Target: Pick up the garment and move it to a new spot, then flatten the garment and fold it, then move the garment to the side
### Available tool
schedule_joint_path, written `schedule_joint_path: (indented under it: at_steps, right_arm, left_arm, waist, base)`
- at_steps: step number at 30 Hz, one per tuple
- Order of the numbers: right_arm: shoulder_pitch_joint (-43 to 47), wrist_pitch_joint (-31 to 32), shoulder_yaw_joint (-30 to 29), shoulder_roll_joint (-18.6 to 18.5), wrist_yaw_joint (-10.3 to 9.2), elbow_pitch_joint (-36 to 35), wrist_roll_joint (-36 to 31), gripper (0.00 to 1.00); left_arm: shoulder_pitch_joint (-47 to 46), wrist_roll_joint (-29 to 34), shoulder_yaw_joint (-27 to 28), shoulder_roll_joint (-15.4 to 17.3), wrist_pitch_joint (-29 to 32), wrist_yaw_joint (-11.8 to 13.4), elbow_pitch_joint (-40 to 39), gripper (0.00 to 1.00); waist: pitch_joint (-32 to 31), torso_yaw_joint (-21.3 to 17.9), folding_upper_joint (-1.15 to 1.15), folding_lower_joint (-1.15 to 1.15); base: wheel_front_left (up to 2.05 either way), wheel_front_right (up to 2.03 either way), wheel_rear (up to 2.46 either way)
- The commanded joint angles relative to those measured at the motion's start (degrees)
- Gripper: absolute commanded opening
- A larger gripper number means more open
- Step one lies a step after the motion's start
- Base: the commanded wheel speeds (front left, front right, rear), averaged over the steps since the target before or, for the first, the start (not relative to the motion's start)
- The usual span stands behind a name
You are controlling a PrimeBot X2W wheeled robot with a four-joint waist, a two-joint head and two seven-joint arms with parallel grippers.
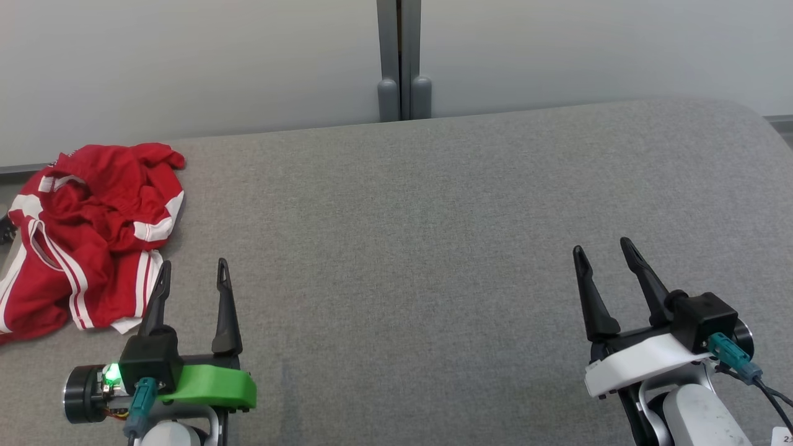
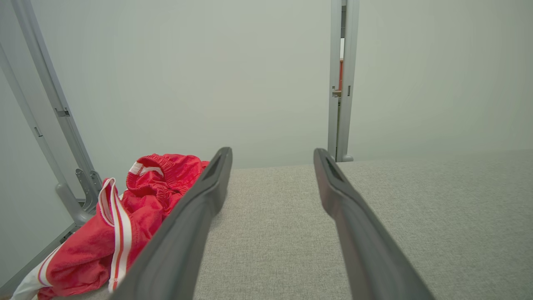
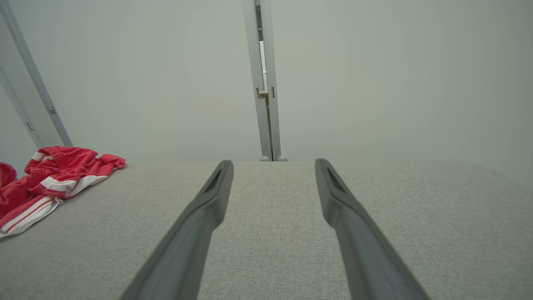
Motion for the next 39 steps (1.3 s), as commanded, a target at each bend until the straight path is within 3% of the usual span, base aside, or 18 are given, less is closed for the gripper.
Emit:
schedule_joint_path:
  at_steps: [1, 27, 39]
  right_arm:
    - [0.4, -0.2, 0.0, -0.2, 0.00, 0.0, -0.1, 1.00]
    - [0.3, -0.2, 0.0, -0.1, 0.00, -0.4, 0.2, 1.00]
    - [0.7, -0.2, 1.7, 0.8, 0.00, -1.3, 1.2, 1.00]
  left_arm:
    - [-0.4, -0.4, 0.0, 0.1, -0.1, -0.1, 0.1, 1.00]
    - [-0.7, -2.0, 0.4, 0.1, -0.1, -0.6, 2.2, 1.00]
    - [-1.0, -3.5, 2.9, 0.1, -0.1, -0.2, 3.0, 1.00]
  waist:
    - [-0.1, 0.0, 0.00, 0.00]
    - [-0.4, 0.8, 0.00, 0.00]
    - [0.3, 7.1, 0.00, 0.00]
  base:
    - [0.00, 0.00, 0.00]
    - [0.00, 0.00, 0.00]
    - [0.00, 0.00, 0.00]
